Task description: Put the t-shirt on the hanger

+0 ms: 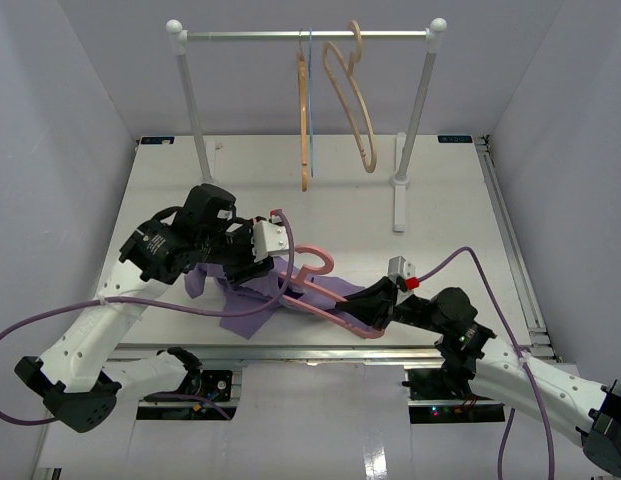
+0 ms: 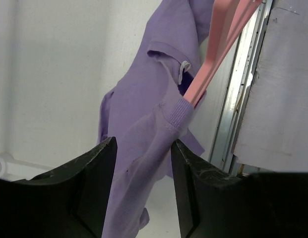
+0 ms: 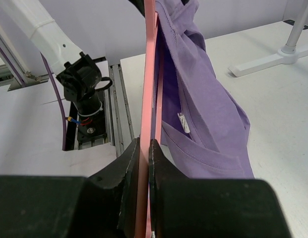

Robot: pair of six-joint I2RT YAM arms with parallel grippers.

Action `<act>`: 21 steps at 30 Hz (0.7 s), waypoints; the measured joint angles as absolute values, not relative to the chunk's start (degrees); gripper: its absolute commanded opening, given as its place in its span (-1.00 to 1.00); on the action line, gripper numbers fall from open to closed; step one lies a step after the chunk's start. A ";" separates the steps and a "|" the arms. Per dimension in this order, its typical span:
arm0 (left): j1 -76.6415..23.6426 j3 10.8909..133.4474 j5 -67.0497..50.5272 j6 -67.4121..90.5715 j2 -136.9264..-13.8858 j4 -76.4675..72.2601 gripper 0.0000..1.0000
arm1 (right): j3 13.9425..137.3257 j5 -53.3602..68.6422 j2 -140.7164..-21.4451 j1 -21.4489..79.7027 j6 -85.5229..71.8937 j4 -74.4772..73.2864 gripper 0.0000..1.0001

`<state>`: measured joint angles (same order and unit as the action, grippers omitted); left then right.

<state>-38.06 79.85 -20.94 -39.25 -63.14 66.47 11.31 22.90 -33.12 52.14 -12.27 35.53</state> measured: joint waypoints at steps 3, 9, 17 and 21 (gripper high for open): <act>-38.06 79.85 -20.73 -39.62 -62.45 65.47 0.13 | 11.33 22.90 -33.14 52.14 -12.06 35.57 -0.85; -38.06 78.15 -25.12 -40.13 -63.64 67.08 -0.45 | 11.33 23.15 -33.74 52.16 -11.80 35.57 -0.84; -38.03 78.00 -33.54 -40.65 -68.40 72.46 -0.51 | 14.58 23.86 -37.60 51.88 -10.05 33.20 -0.84; -37.94 77.88 -35.38 -39.57 -68.56 71.94 -0.38 | 15.35 24.33 -37.81 51.87 -9.62 32.66 -0.84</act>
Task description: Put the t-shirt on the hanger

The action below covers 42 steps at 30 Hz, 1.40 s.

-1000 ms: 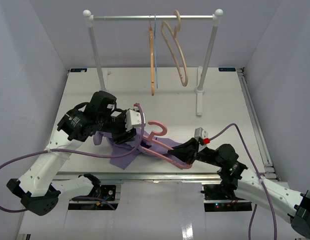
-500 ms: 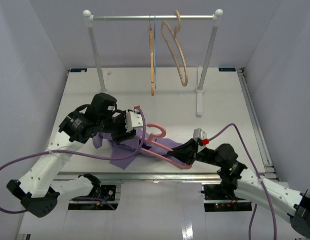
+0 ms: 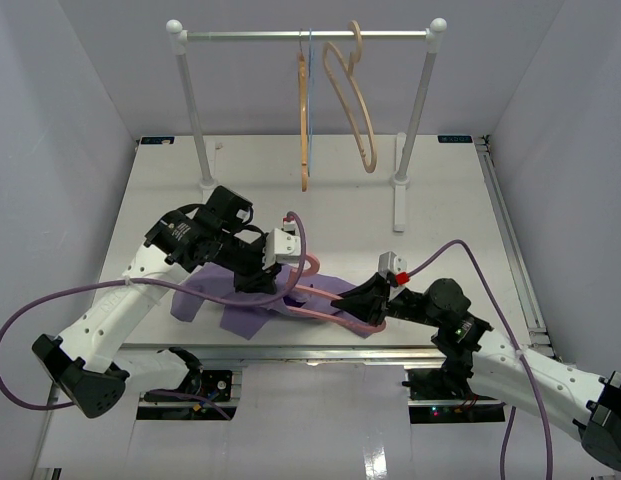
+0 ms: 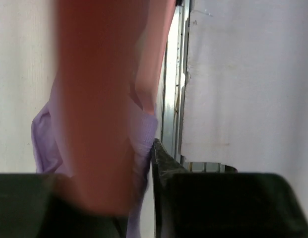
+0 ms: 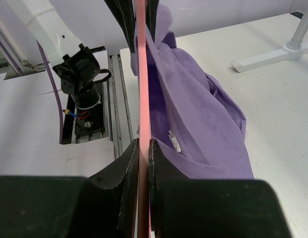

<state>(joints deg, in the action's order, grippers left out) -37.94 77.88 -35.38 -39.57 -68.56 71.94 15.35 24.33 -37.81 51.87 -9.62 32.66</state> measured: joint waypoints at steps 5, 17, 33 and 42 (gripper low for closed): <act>-38.19 76.02 -38.17 -38.27 -67.98 69.38 -1.00 | 16.05 23.95 -37.31 52.25 -9.09 31.70 -0.84; -38.65 74.96 -37.09 -30.60 -66.71 65.95 -1.00 | 16.09 21.11 -35.48 52.25 -7.27 29.71 -0.46; -39.11 68.05 -24.70 -15.25 -52.34 53.09 -1.00 | 25.09 -0.60 -33.63 51.94 -8.85 22.42 0.53; -39.11 64.64 -15.63 -10.82 -47.73 47.36 -1.00 | 25.53 -5.07 -34.90 51.94 -13.89 19.54 0.21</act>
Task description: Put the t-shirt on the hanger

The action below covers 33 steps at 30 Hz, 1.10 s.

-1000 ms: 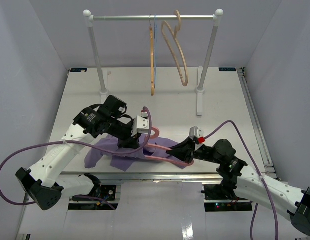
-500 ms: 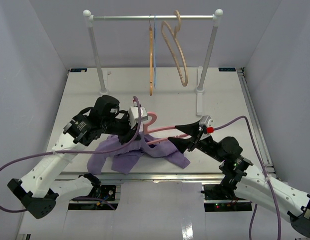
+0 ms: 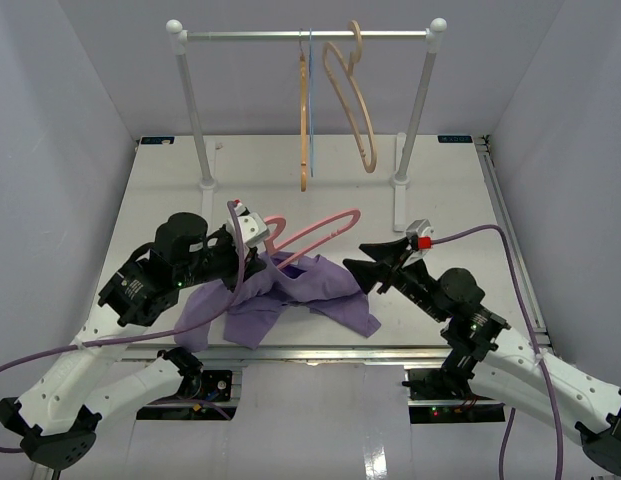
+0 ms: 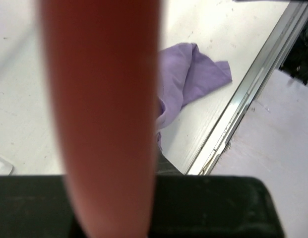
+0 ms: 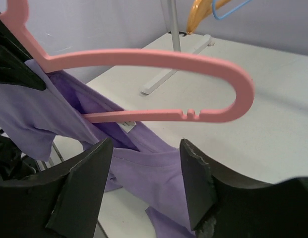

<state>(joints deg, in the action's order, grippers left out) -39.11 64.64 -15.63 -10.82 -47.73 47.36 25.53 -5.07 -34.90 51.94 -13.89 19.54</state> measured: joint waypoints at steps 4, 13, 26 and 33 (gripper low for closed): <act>-39.11 62.70 -15.58 -8.02 -45.25 44.42 -1.00 | 24.65 -5.65 -39.23 51.94 -16.86 20.81 0.17; -39.11 57.61 -16.06 -3.00 -39.48 39.91 -1.00 | 24.23 -9.79 -52.34 52.14 -24.78 25.63 0.11; -39.11 54.11 -16.88 -1.54 -37.82 36.68 -1.00 | 28.57 -14.23 -68.39 53.11 -32.98 33.12 0.09; -39.11 52.82 -16.51 -1.50 -37.76 35.74 -1.00 | 31.38 -17.16 -73.89 55.04 -35.43 32.88 0.02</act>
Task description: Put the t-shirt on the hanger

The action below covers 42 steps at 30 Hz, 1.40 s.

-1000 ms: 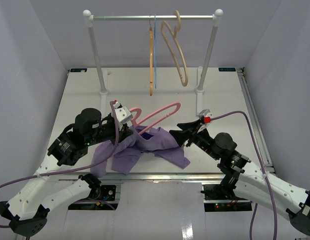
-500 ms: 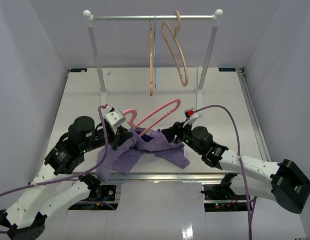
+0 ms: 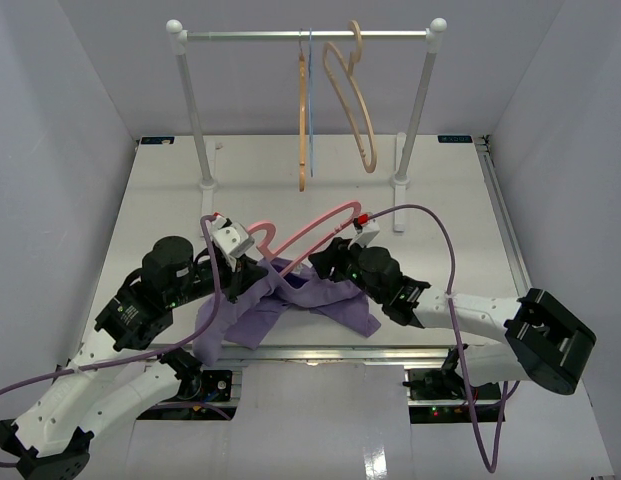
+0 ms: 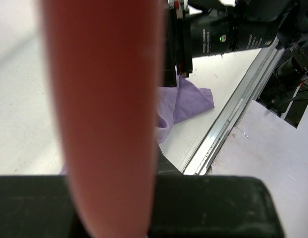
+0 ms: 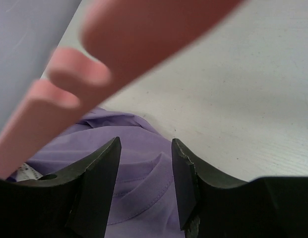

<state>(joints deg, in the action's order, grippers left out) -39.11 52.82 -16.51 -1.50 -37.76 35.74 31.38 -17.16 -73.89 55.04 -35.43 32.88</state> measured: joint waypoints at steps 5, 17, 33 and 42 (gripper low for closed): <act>-39.11 52.82 -16.30 -1.46 -37.86 34.67 -1.00 | 31.75 -19.80 -75.40 56.67 -37.14 30.15 0.01; -39.11 52.82 -15.64 -1.39 -38.57 34.22 -1.00 | 35.86 -25.05 -78.72 59.33 -40.43 21.68 -0.31; -39.11 52.82 -15.97 -2.11 -39.27 36.73 -1.00 | 32.64 -32.64 -64.90 54.82 -39.68 14.52 -0.85; -39.11 52.88 -19.79 -3.63 -42.05 39.06 -1.00 | 31.22 -34.75 -51.45 49.05 -33.04 12.55 -0.85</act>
